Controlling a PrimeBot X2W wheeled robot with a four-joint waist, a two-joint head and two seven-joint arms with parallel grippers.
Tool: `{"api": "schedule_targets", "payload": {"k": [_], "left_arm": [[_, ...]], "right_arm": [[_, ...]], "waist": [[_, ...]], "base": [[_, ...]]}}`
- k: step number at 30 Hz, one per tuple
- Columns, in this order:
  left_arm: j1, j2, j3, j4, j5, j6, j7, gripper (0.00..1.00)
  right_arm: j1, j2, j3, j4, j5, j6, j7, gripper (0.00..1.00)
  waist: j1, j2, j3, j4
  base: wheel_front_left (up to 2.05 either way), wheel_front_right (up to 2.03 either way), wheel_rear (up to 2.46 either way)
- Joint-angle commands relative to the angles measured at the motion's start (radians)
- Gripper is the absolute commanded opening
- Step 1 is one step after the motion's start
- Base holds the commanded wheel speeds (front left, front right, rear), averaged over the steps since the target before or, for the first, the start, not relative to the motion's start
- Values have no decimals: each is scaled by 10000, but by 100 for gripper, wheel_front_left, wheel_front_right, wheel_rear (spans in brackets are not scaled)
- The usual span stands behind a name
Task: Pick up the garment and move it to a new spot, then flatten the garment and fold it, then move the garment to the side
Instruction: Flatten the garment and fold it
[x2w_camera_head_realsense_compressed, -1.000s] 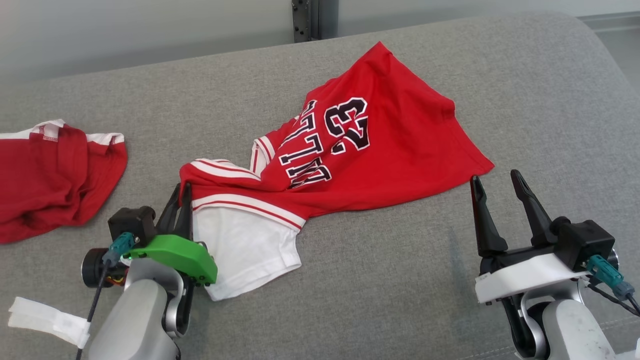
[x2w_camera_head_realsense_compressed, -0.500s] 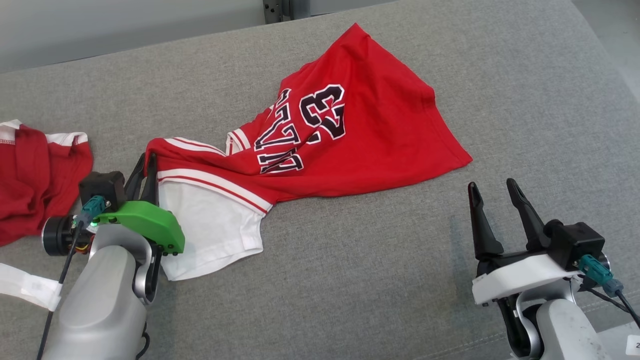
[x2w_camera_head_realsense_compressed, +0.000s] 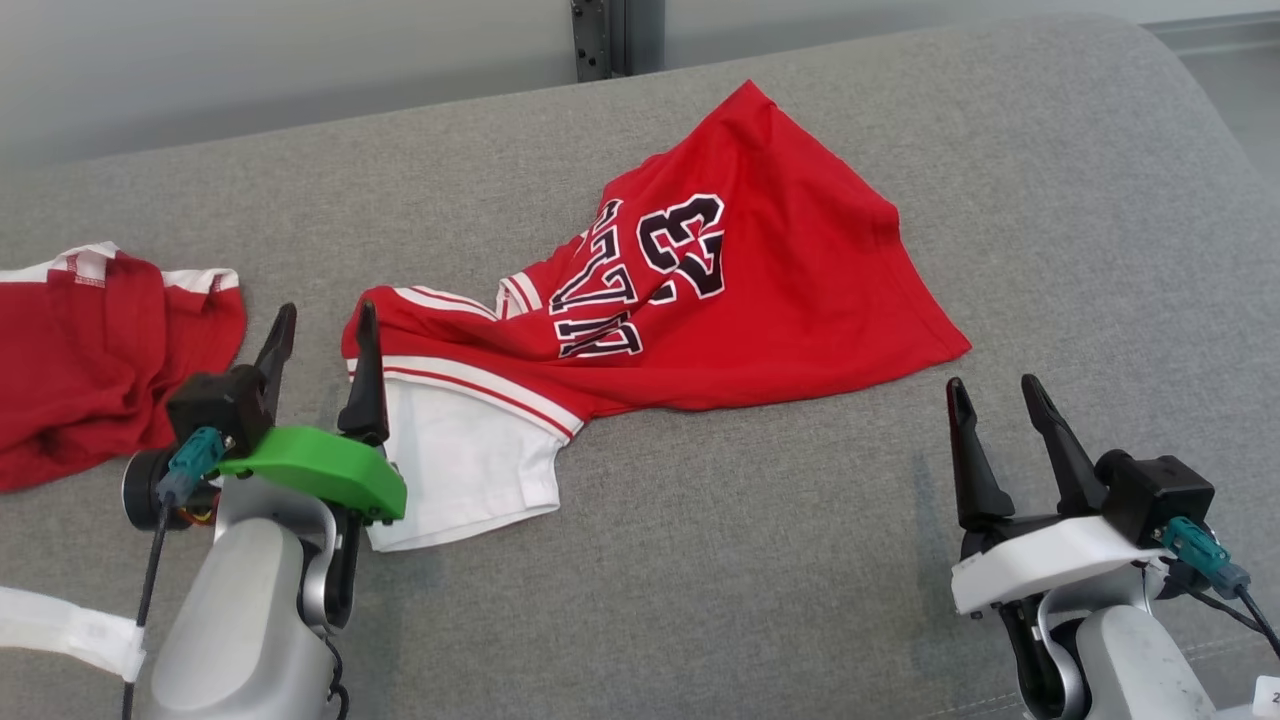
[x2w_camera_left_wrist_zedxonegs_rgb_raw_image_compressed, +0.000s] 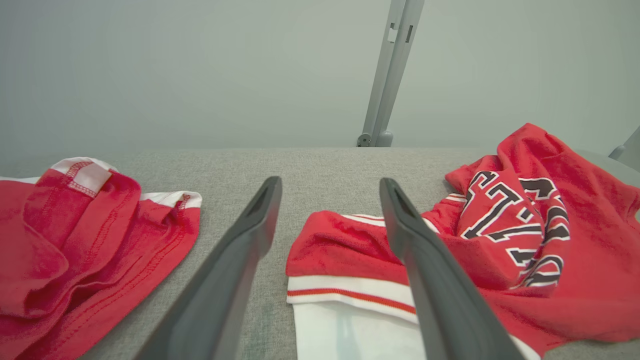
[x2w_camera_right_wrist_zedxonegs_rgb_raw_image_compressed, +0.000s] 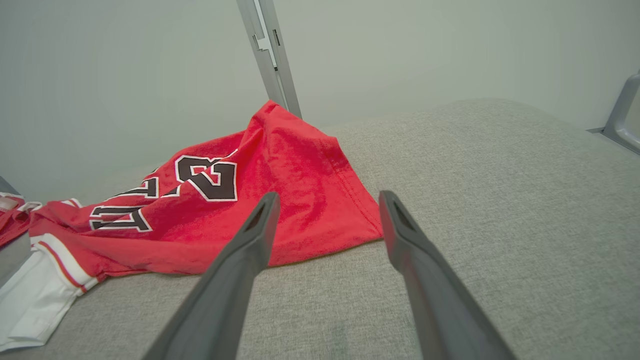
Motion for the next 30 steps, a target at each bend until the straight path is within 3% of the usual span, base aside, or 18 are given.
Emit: {"api": "schedule_targets", "payload": {"k": [1,10,19,30], "left_arm": [[382,-74,118,-236,167,-70,-35,100],[2436,-587,466,-1891,591,-163,-38,100],[4258,-970,597,-3304,789,93,-37,100],[4935,-1135,607,-3775,886,364,-37,100]], "right_arm": [[115,-18,-65,30,88,-7,-107,100],[439,-18,-346,155,66,-7,-274,100],[461,-19,-231,204,-371,-7,-351,100],[424,-19,-90,206,-393,-5,-355,100]], "waist": [[0,0,-325,277],[0,0,-1149,811],[0,0,-1538,1044],[0,0,-1737,1154]], "base": [[0,0,0],[0,0,0],[0,0,0],[0,0,0]]}}
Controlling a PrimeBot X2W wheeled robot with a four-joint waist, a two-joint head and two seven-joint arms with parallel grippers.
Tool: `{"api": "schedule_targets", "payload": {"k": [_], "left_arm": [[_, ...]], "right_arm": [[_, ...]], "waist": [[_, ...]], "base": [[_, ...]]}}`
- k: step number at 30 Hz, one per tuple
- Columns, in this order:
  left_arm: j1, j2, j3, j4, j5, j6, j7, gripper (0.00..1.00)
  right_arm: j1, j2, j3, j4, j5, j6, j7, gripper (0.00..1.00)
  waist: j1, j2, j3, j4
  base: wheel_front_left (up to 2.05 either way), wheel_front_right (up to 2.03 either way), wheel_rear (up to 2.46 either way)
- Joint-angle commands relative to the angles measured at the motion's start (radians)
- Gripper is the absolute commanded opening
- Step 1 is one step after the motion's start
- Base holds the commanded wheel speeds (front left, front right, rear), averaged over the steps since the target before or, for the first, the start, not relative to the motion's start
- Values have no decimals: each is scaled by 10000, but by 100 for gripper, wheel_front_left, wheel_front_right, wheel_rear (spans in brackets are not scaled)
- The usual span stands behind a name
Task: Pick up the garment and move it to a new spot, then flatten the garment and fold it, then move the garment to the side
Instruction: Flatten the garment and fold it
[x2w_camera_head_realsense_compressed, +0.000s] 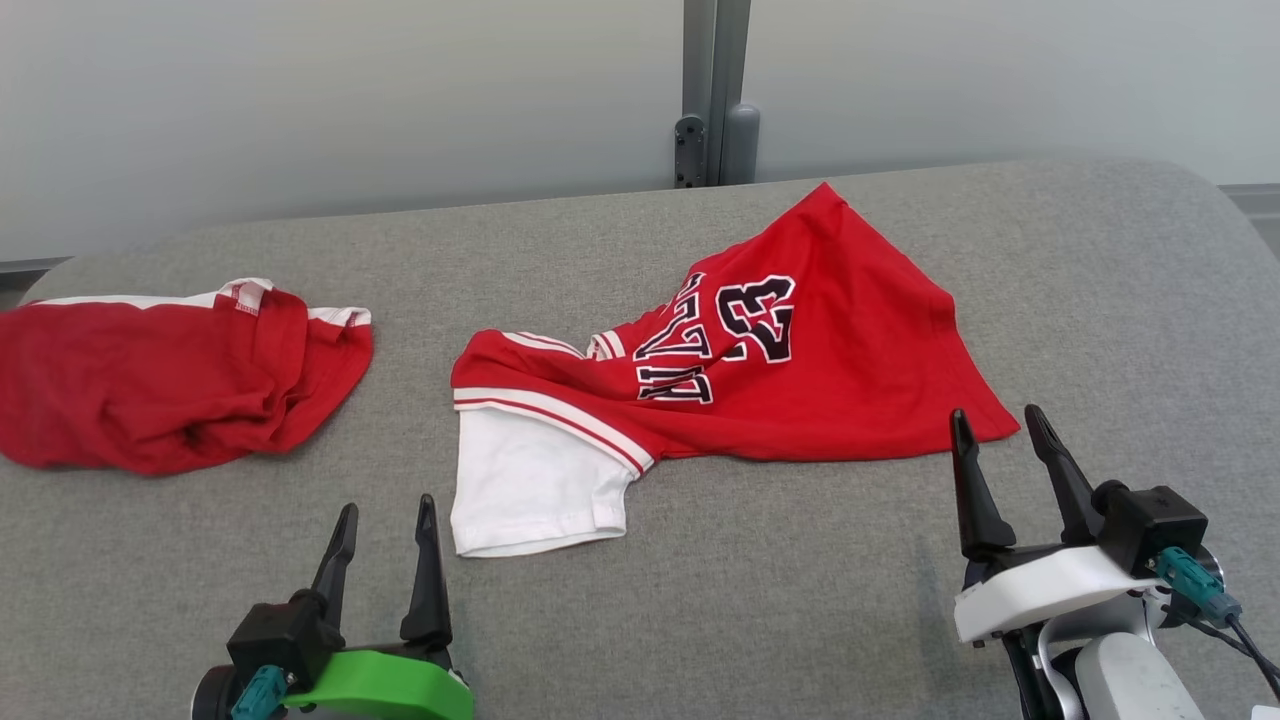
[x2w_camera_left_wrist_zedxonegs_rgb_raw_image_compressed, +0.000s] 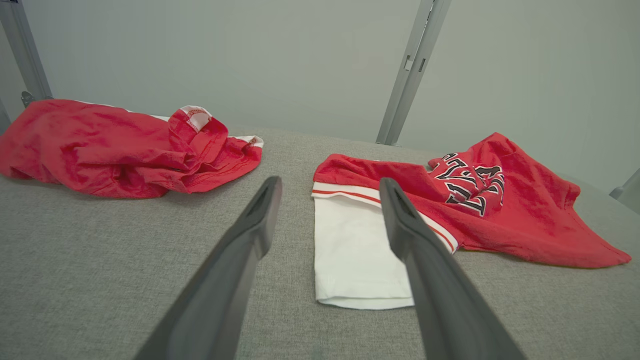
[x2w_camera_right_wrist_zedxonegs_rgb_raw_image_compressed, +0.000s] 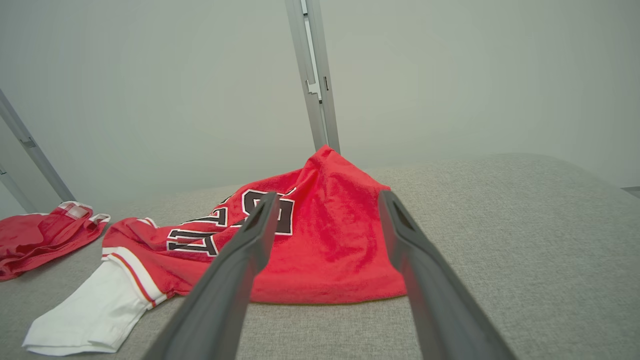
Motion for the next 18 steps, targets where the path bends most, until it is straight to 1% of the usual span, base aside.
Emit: {"api": "schedule_targets", "payload": {"k": [1,10,13,18], "left_arm": [[129,-1,39,-56,77,73,-35,100],[132,-25,-30,-87,218,75,-35,100],[107,-28,-108,92,217,74,-35,100],[-273,-32,-447,688,196,152,604,100]], "right_arm": [[57,-21,-14,-32,-78,-3,-50,100],[112,-21,36,-46,-109,-3,-52,100],[101,-21,40,-64,-102,-3,-51,100],[43,-21,98,-84,-96,-3,-51,100]], "waist": [[0,0,-16,10],[0,0,-49,-8],[0,0,-9,-16],[0,0,183,-54]], "base": [[0,0,0],[0,0,0],[0,0,0],[0,0,0]]}}
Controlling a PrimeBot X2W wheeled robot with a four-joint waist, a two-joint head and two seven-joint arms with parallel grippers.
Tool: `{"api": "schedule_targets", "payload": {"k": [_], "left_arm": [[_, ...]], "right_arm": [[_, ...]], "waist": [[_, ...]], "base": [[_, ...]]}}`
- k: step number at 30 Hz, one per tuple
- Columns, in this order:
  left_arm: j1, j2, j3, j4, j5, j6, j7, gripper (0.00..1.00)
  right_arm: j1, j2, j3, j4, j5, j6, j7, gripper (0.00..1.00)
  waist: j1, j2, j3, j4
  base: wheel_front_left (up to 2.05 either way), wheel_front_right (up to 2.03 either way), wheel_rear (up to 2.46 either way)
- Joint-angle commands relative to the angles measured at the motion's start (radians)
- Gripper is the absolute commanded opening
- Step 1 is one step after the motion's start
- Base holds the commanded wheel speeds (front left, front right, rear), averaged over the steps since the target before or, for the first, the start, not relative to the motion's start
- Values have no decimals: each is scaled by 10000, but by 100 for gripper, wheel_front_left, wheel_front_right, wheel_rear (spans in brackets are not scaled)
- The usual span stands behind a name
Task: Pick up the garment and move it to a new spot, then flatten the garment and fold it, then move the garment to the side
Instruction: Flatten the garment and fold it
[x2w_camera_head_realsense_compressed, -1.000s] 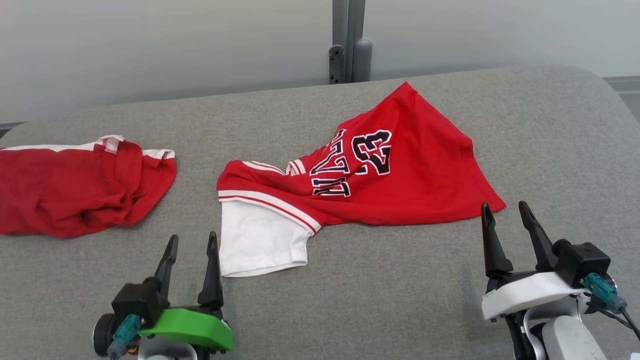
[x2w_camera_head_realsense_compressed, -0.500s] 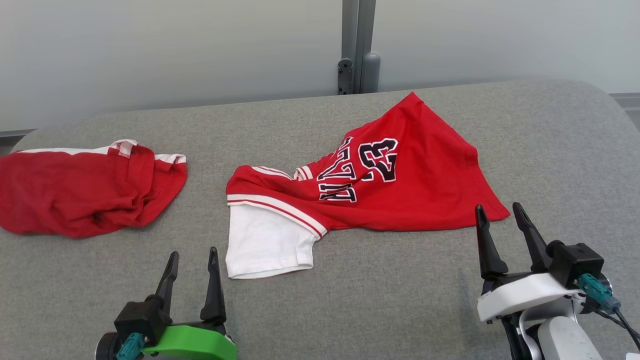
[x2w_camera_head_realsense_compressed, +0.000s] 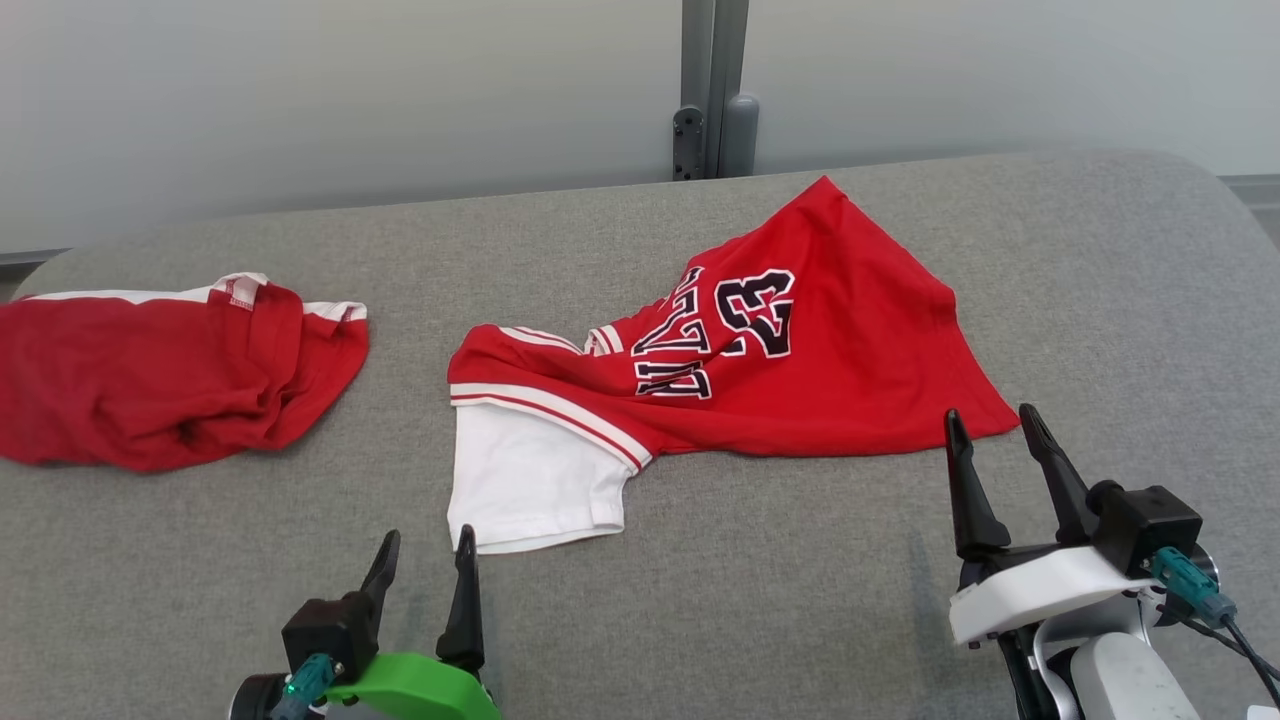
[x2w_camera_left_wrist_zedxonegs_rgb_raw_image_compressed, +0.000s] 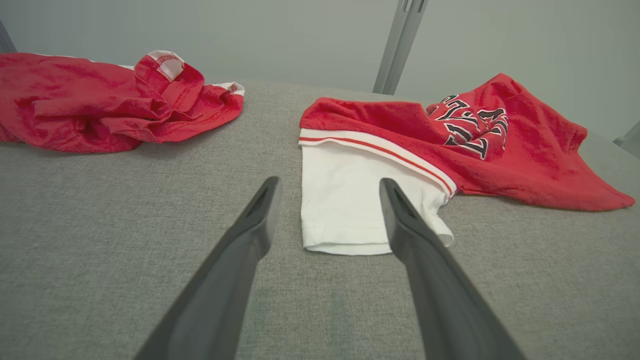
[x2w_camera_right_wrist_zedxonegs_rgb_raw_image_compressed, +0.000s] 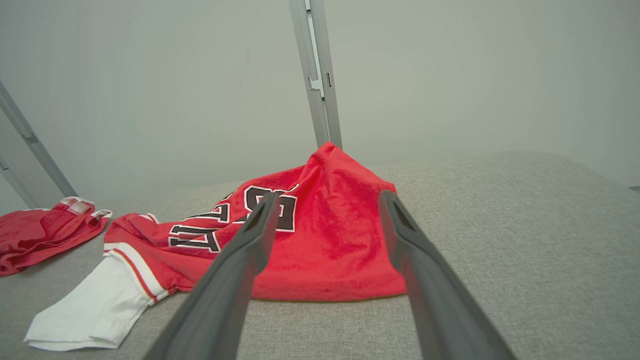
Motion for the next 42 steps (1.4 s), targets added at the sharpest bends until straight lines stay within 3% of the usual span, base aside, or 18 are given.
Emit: {"api": "schedule_targets", "payload": {"k": [1,9,18,20,24,25,32,42], "left_arm": [[-290,7,-28,185,-112,84,202,100],[-1339,-1,-37,1984,-786,338,1106,100],[-2182,-1,122,3409,-1401,568,823,100],[-2301,-4,29,3632,-1499,461,821,78],[-2435,-4,-224,3962,-1690,334,709,8],[-2465,-5,-265,3998,-1725,313,630,0],[-2553,4,-540,3769,-2319,188,-112,0],[-1872,115,-415,2626,-2401,326,-392,0]], "right_arm": [[5,-21,43,-22,-63,-3,-50,100],[-287,-22,193,34,-92,-3,-47,100],[-435,-21,118,24,-53,-3,-44,100],[-443,-21,90,43,-42,-3,-44,100],[-415,-21,17,126,-60,-3,-44,100],[-406,-21,-12,165,-71,-3,-44,100],[-467,-24,-706,998,-372,-3,-43,100],[-1669,-25,-2220,3336,-1357,-3,356,100]], "waist": [[0,0,119,-51],[0,0,579,-475],[0,0,927,-911],[0,0,959,-954],[0,0,960,-960],[0,0,951,-945],[0,0,786,-570],[0,0,806,330]], "base": [[0,0,0],[0,0,0],[0,0,0],[0,0,0],[0,0,0],[0,0,0],[0,0,0],[0,0,0]]}}
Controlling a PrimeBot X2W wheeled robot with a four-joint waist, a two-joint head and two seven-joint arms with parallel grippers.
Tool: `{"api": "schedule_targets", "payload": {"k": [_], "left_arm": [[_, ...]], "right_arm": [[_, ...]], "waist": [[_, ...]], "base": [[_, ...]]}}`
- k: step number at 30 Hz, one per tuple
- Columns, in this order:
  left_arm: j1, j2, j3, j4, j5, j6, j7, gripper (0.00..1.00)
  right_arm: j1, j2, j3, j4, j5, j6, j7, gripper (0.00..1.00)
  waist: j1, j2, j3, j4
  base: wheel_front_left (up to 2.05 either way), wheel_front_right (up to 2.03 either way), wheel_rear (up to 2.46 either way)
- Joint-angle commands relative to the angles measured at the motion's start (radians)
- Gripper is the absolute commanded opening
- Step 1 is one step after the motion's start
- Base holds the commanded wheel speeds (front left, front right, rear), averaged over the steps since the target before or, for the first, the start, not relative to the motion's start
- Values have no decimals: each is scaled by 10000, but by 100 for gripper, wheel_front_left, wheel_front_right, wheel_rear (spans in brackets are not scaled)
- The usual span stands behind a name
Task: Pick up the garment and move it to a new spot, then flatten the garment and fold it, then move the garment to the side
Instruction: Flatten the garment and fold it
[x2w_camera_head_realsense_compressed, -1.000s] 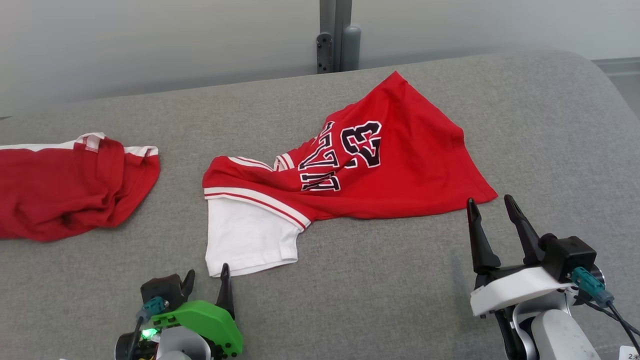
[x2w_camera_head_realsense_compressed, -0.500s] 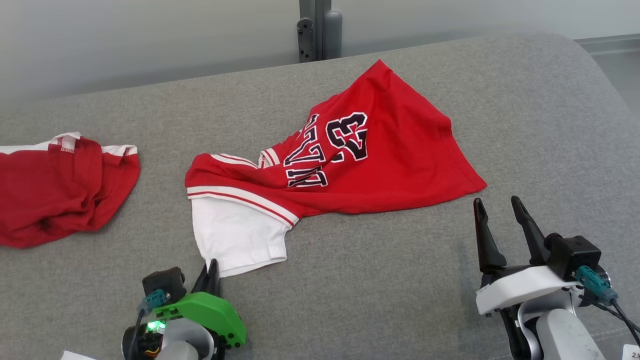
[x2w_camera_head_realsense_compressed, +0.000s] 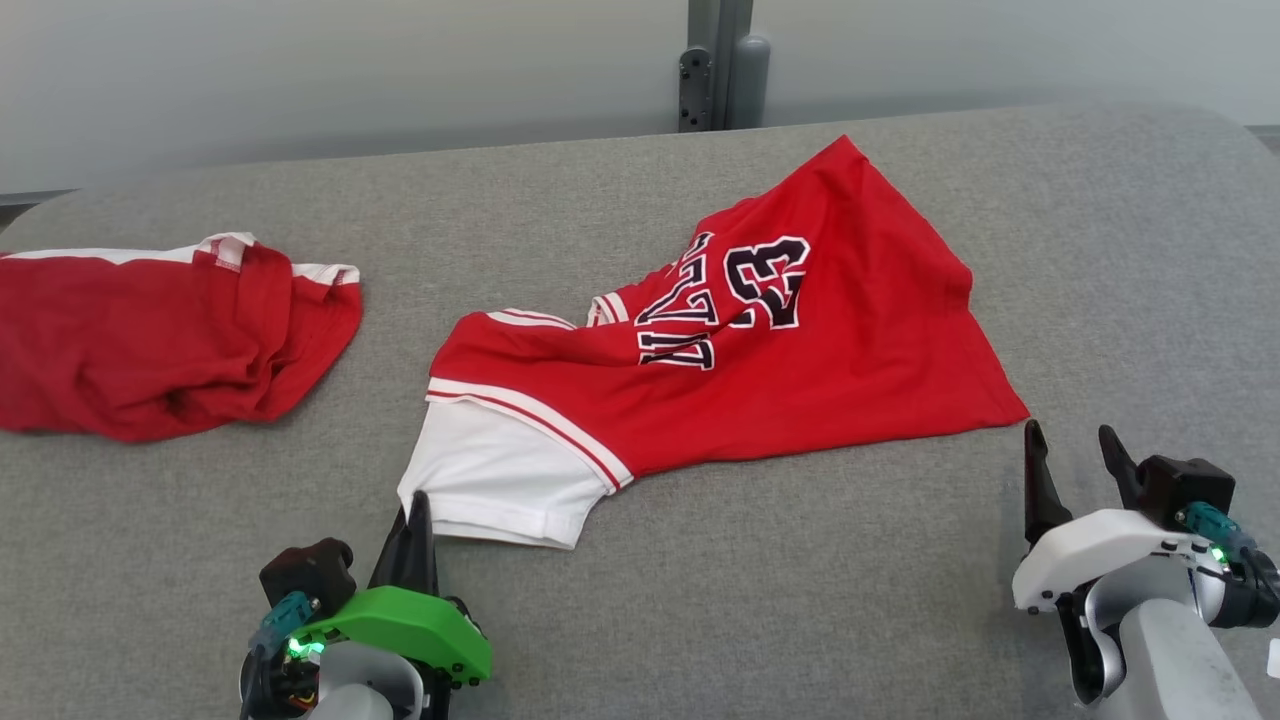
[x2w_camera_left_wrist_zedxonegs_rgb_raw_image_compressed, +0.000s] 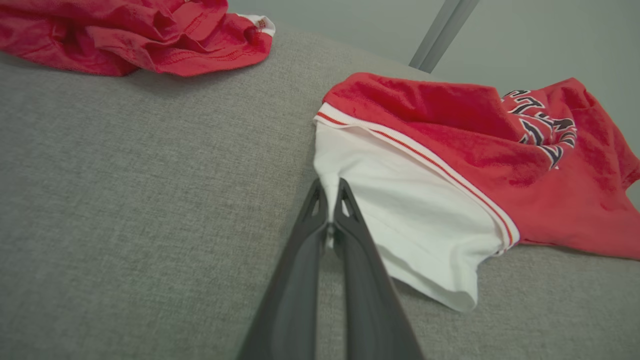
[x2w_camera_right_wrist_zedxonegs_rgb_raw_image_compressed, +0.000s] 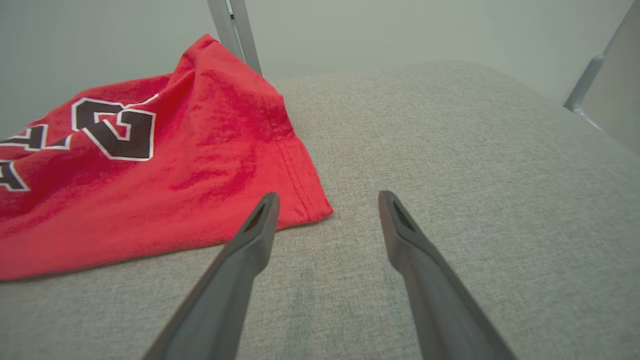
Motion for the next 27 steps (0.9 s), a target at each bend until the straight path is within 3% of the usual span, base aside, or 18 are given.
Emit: {"api": "schedule_targets", "payload": {"k": [1,7,16,19,24,25,27], "left_arm": [[113,72,-7,-118,1,45,-23,0],[228,43,-224,-505,-14,108,95,0],[312,24,-372,-788,-100,214,138,0],[327,42,-381,-840,-126,233,140,0],[335,91,-364,-908,-199,249,122,0],[333,99,-361,-925,-203,244,110,0],[302,102,-344,-980,-195,222,68,0]], "right_arm": [[-350,-29,-203,314,-189,-3,85,100],[-1340,-65,-953,1925,-899,-3,639,100],[-2181,-109,-1240,3636,-1284,-3,708,100],[-2391,-102,-1183,4190,-1191,-3,893,51],[-2721,-138,-958,4760,-971,-5,774,25],[-2802,-148,-875,4868,-910,-5,715,5],[-2986,-168,-742,4945,-734,-5,494,0]], "waist": [[0,0,55,325],[0,0,159,731],[0,0,232,966],[0,0,265,975],[0,0,306,925],[0,0,308,908],[0,0,304,876]], "base": [[0,0,0],[0,0,0],[0,0,0],[0,0,0],[0,0,0],[0,0,0],[0,0,0]]}}
